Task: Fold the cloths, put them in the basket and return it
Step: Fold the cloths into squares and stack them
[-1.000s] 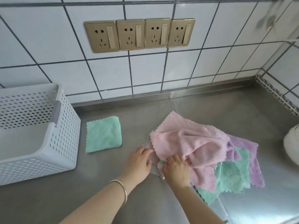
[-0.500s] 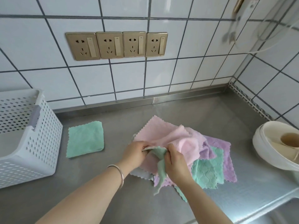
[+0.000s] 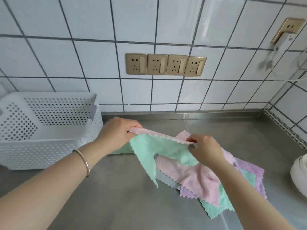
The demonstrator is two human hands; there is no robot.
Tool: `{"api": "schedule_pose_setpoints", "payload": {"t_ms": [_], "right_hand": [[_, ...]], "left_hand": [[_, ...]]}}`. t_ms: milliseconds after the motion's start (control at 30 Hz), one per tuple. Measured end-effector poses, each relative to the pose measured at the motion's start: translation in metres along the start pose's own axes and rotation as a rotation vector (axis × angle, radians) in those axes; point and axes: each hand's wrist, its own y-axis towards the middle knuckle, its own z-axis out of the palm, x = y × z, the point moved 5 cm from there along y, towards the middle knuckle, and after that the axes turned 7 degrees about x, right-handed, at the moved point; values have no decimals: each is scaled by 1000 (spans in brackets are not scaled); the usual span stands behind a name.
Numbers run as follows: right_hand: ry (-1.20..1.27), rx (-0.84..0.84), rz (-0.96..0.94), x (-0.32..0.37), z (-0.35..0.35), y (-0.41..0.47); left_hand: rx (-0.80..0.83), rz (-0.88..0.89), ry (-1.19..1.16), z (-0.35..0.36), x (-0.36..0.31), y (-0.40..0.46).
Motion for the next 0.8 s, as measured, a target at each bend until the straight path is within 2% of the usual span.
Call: {"api": "schedule_pose_setpoints", "payload": {"t_ms": [167,300,367,433,500,667,800], "right_hand": [[-31,-130,-18,51,-22,15],[250,-267,-160,80,-38,6],[416,-228,-182,82,-36,-8],[502,-87,-176,81,-22,-26],[502,141,-160,74,8,-46],[359,611,-63,46,104,-96],[202,856,-10,31,167,-123]], "left_hand": [[-198,-138,5,-67,45,-28],[-244,-164,-75,-97,58,-63],[-195,-166,-165,-97,64,-90],[-93,-150,-230,-88,72,-121],[58,-167,-233,-68,86,-149],[455,-300,-243,12,129,-204],[724,-407,-214,74,162,-237]]}}
